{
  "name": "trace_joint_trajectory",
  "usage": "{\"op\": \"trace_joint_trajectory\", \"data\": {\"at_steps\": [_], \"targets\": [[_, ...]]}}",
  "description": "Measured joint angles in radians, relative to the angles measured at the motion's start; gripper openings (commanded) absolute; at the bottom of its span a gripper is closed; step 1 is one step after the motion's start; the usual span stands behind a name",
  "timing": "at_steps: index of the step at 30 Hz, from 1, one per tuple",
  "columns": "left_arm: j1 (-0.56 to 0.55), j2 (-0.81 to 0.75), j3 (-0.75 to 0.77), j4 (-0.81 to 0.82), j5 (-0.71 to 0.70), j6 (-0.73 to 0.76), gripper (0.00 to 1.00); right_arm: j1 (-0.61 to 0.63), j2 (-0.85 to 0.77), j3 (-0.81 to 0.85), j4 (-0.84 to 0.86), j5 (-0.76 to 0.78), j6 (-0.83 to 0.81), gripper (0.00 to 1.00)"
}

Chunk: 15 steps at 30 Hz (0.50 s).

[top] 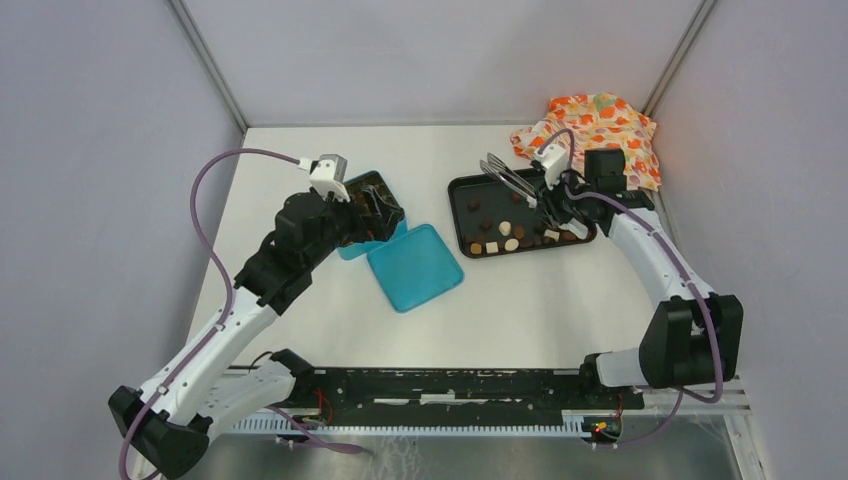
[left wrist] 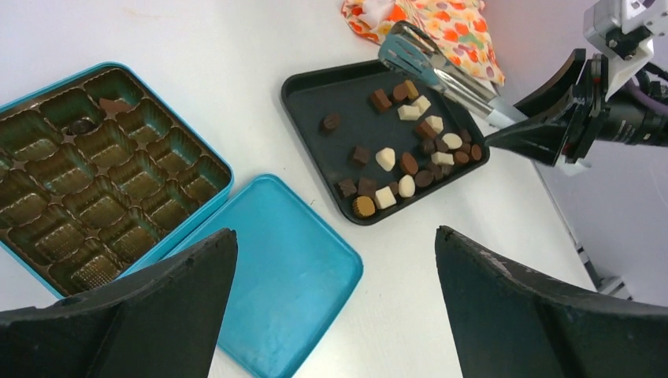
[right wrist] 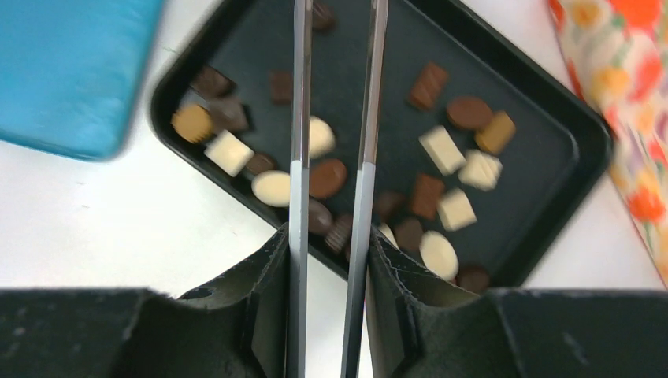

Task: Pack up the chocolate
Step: Place the fake chocolate in the packing box, then pick up the fake chocolate from the plate.

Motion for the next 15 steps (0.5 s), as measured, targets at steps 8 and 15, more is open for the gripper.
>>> {"op": "trace_joint_trajectory", "data": {"at_steps": [8,15], "targets": [[0.0,-0.004,-0.05,0.007,0.065,0.169,0.99,-0.084,-0.055,-0.143,0.025,0.12,-0.027,0.39],[0.0,0.016,-0.061,-0.003,0.05,0.288,0.99,-0.115,-0.017,-0.143,0.041,0.176,-0.026,0.39]]}}
